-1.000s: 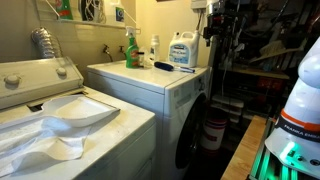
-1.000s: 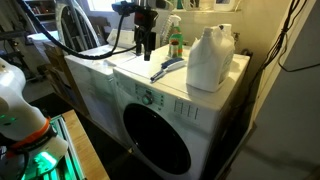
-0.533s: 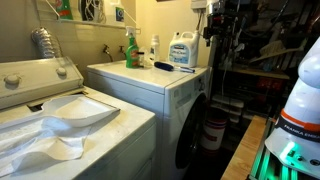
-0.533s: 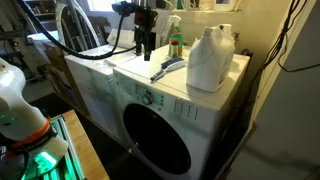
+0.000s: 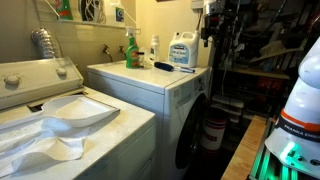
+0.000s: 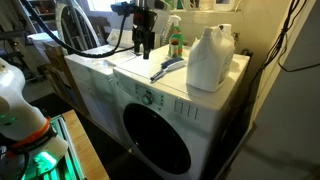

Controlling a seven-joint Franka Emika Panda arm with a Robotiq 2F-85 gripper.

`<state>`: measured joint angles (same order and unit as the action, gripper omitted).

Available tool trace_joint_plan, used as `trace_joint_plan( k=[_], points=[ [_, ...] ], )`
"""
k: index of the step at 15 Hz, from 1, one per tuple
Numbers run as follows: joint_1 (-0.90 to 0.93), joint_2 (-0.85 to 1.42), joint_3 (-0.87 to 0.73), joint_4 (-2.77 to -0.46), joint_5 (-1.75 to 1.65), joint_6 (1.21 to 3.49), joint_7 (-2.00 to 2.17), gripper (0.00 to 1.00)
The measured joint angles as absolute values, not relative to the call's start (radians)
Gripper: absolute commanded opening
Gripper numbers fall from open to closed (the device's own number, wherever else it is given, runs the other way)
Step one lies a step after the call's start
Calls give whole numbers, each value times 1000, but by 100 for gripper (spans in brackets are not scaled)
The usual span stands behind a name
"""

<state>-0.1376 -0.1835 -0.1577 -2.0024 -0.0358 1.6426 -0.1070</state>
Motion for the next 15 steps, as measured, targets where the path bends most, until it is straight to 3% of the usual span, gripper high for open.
trace_joint_plan(
  k=[15],
  points=[
    [156,-7,191,-1908,-37,1728,-287,100]
  ],
)
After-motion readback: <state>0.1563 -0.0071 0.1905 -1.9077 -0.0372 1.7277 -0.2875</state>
